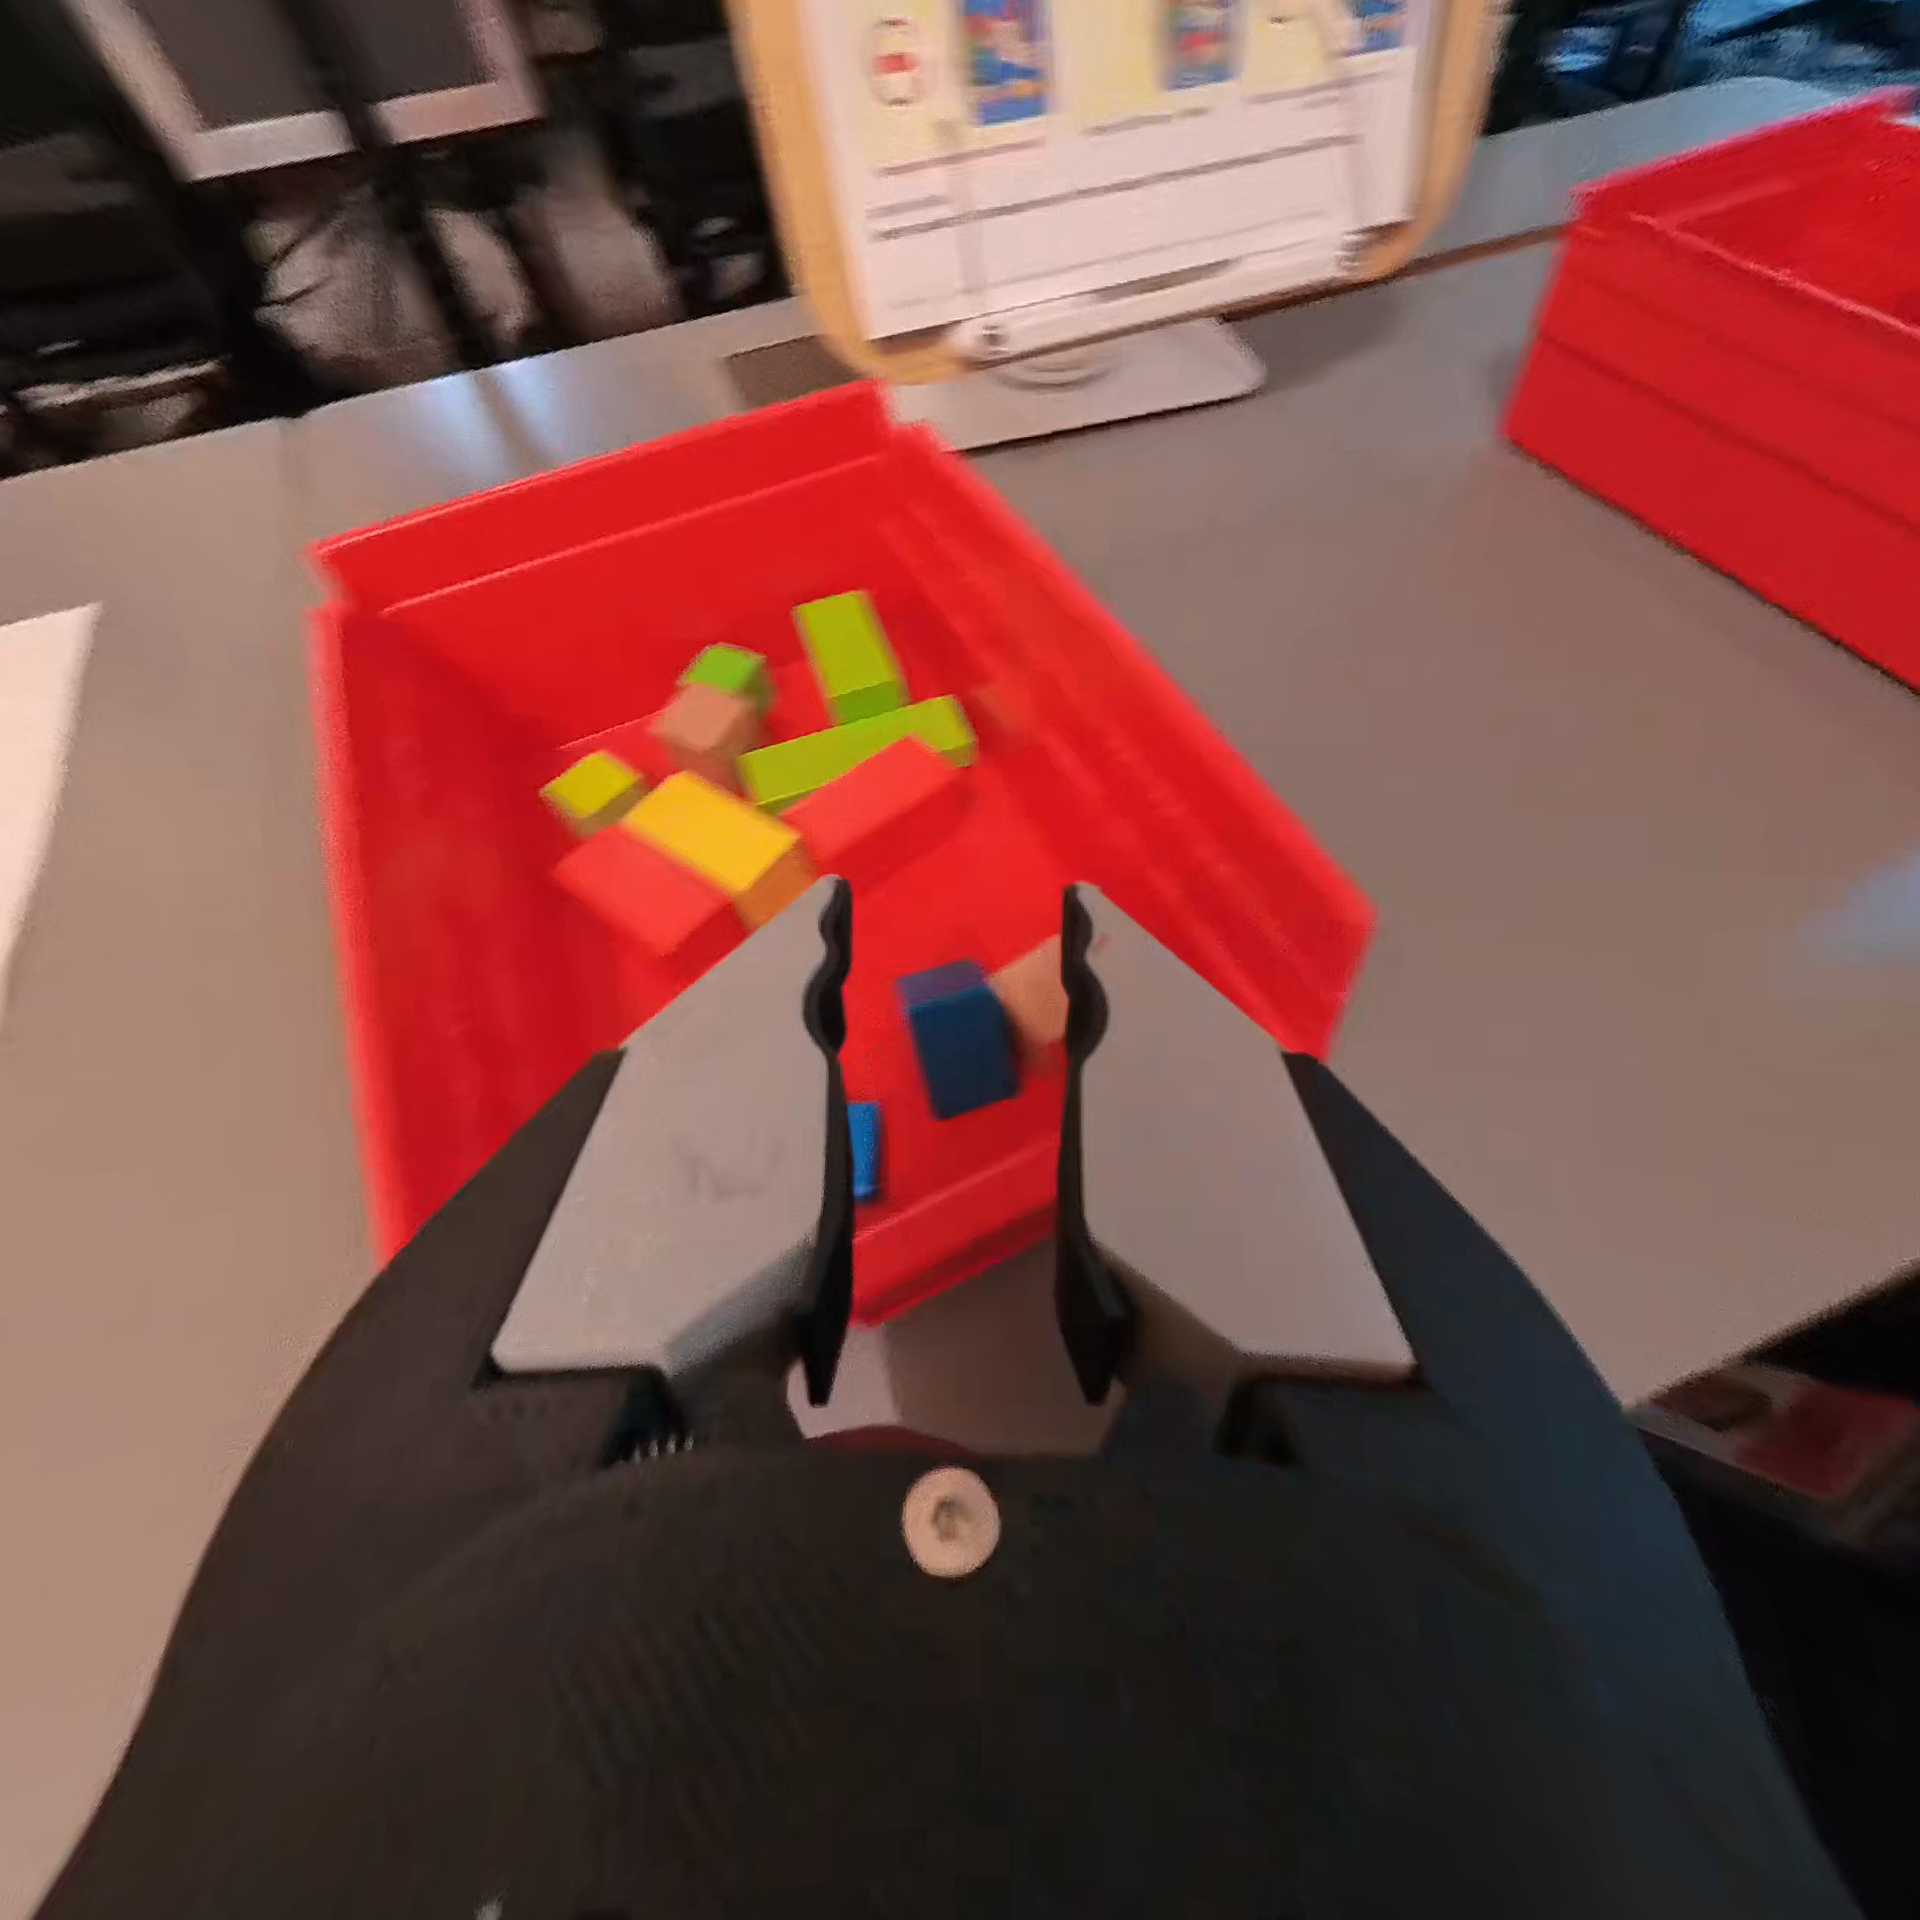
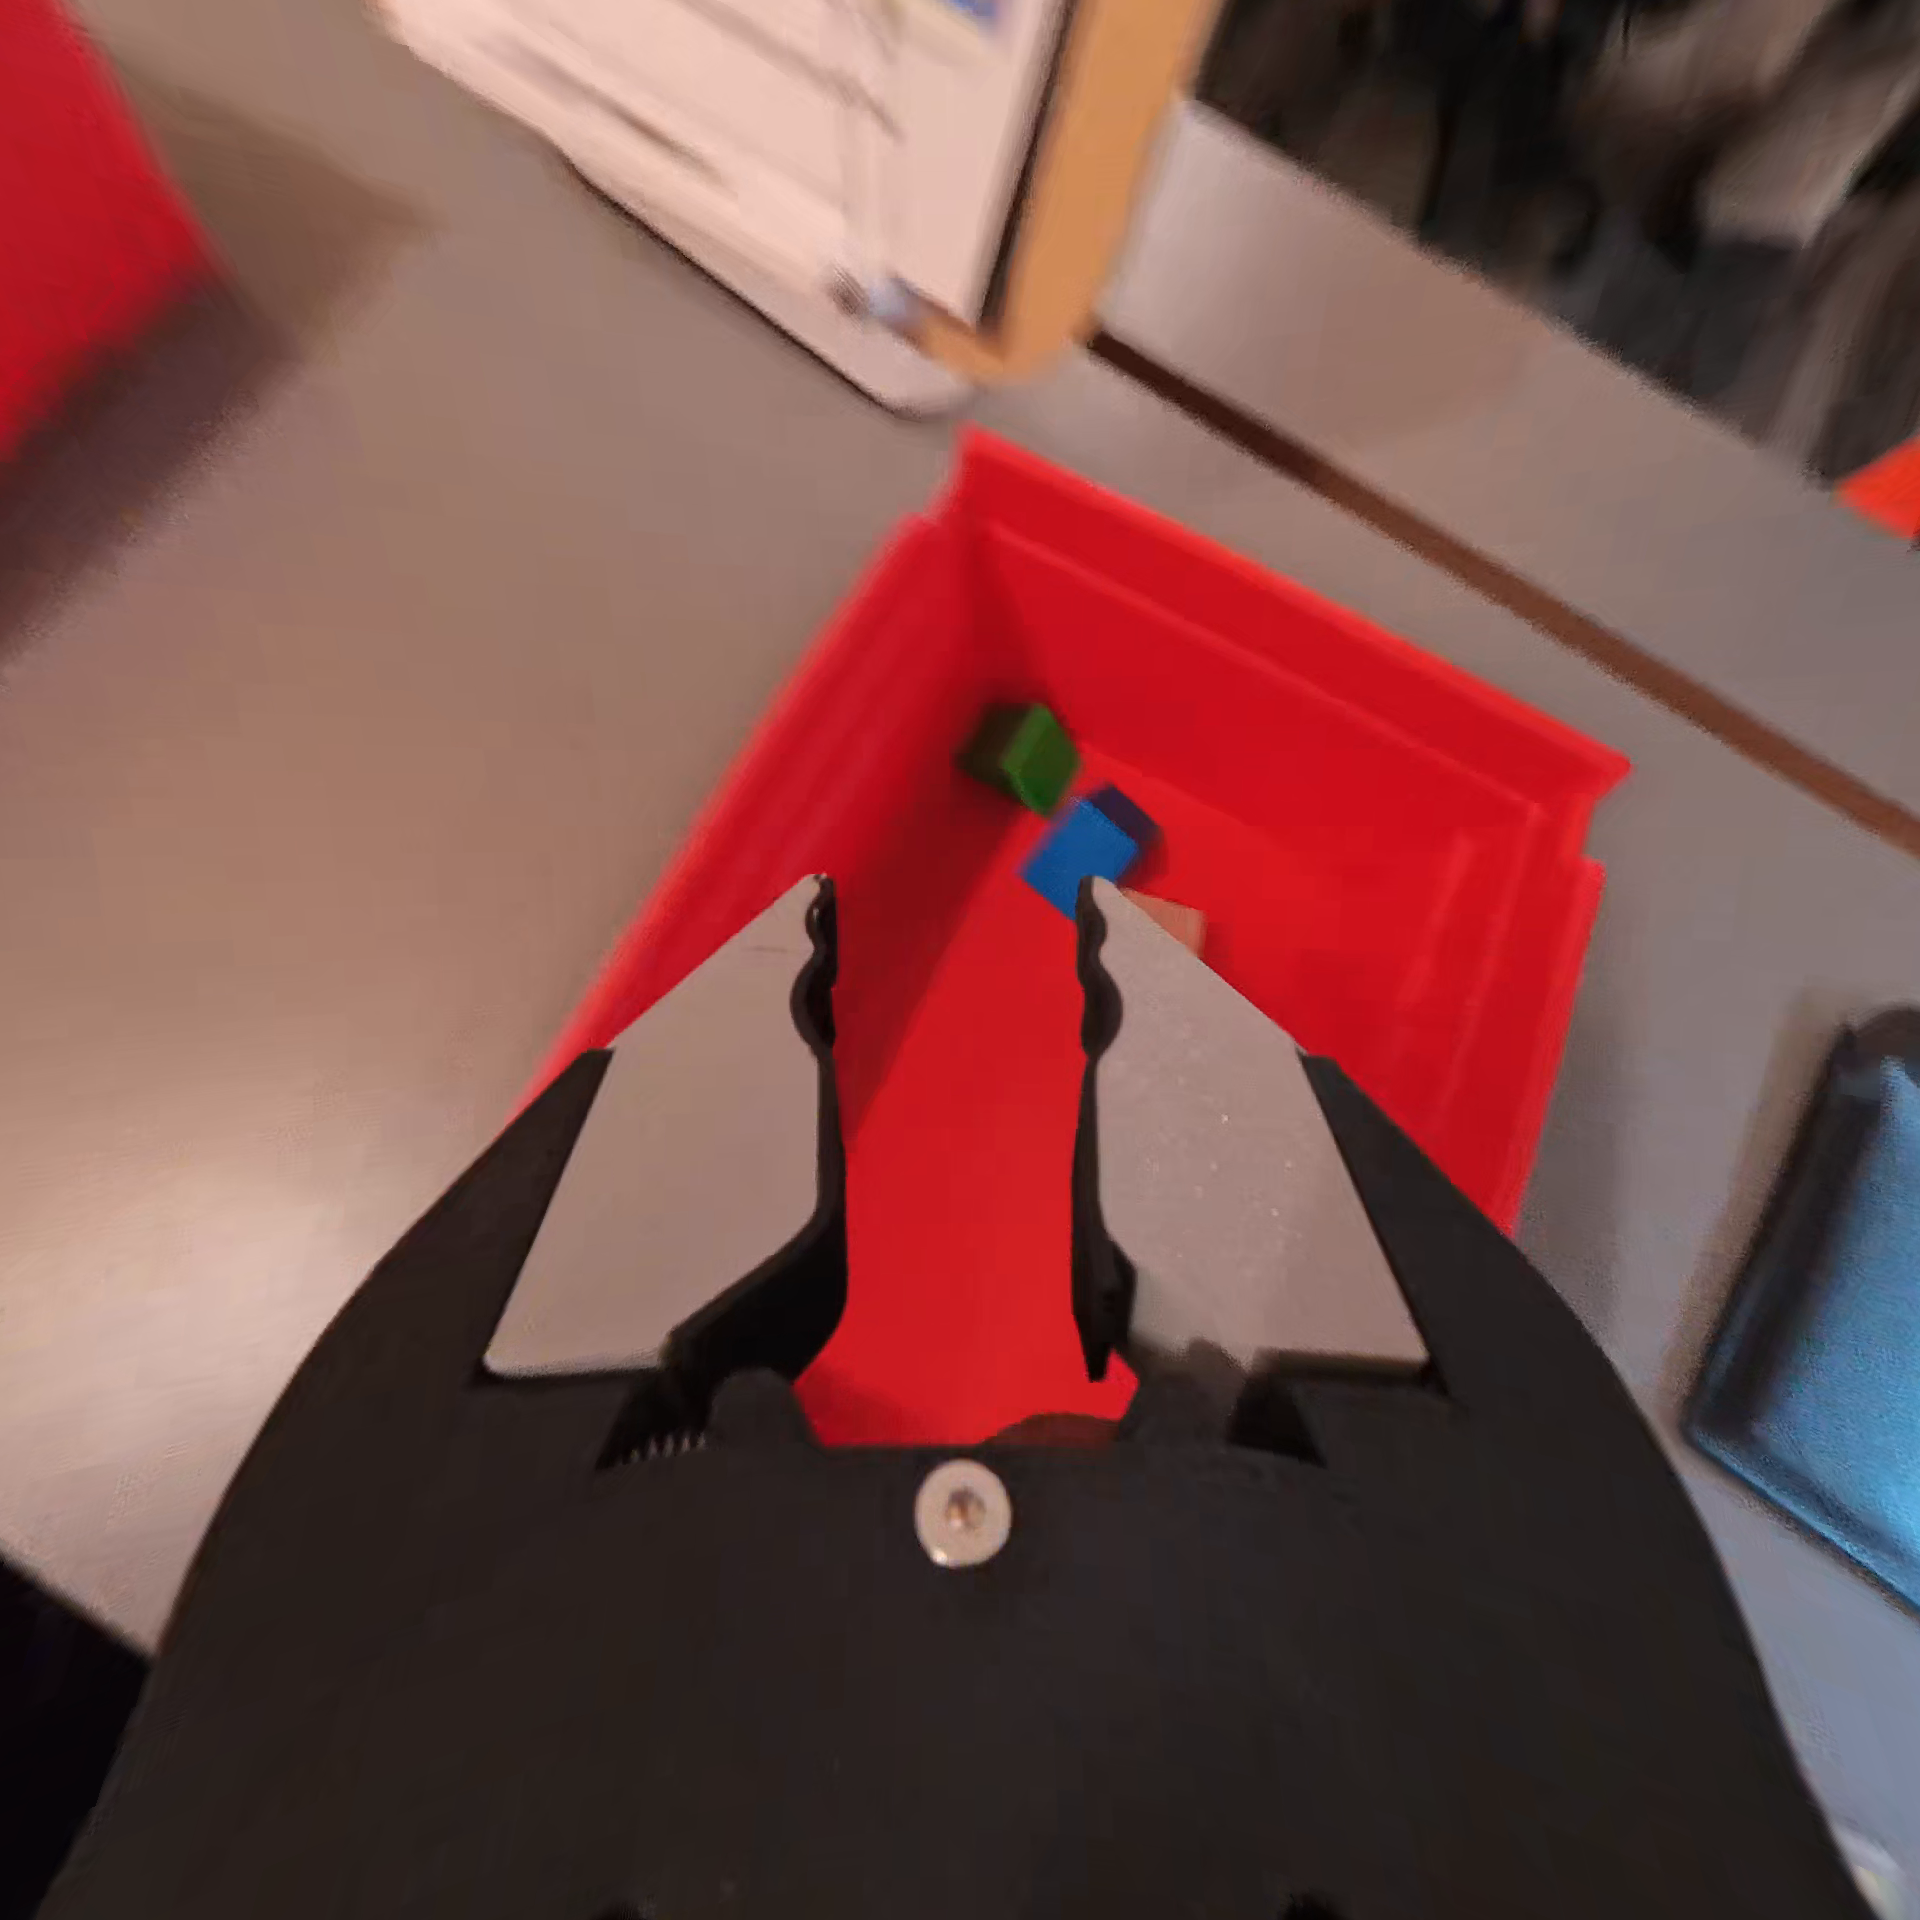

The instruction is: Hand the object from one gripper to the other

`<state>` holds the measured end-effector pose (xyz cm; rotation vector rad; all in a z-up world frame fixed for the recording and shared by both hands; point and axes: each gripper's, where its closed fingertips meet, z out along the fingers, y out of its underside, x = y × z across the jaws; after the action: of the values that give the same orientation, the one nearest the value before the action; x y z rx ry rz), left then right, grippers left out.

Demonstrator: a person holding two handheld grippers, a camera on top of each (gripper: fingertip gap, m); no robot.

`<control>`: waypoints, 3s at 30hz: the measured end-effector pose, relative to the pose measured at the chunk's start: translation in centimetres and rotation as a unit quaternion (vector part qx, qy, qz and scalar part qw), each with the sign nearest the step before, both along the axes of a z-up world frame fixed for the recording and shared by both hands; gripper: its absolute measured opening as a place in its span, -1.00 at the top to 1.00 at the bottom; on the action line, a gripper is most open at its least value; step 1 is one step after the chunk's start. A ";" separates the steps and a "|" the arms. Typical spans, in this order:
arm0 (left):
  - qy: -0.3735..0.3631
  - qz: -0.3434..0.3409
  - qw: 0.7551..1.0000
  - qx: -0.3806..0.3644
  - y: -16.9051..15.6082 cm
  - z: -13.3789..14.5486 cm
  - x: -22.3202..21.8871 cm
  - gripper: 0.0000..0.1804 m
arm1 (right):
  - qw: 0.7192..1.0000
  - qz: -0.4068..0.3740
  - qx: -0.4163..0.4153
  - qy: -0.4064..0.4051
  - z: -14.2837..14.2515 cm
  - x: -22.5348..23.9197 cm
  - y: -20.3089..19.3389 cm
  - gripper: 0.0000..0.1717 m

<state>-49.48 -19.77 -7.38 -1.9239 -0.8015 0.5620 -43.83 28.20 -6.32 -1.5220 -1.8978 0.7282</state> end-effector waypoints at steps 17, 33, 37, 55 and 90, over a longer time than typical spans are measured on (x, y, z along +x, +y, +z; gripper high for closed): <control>-0.265 -0.030 0.912 -0.311 -3.9 -10.7 -6.9 0.50 | 0.974 0.167 -0.075 0.130 4.1 6.3 -10.9 0.54; -0.025 -0.046 0.944 -0.327 -0.6 -4.4 -6.8 0.74 | 0.950 0.257 -0.125 0.124 4.4 8.0 -15.1 0.53; 0.133 -0.127 0.955 -0.233 6.3 1.1 -1.0 0.74 | 0.924 0.326 -0.163 0.111 4.3 8.8 -19.7 0.50; 0.333 -0.249 0.877 -0.240 21.8 1.1 10.8 0.74 | 0.900 0.328 -0.280 0.058 0.8 6.4 -27.1 0.43; 0.152 -0.068 0.984 -0.067 9.0 4.9 2.5 1.00 | 0.951 -0.182 0.015 -0.248 -12.8 -5.9 11.6 0.66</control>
<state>-47.01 -10.75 -2.53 -1.9343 -0.4424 0.8182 -49.72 39.81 -19.13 -2.1043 -1.8599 0.1522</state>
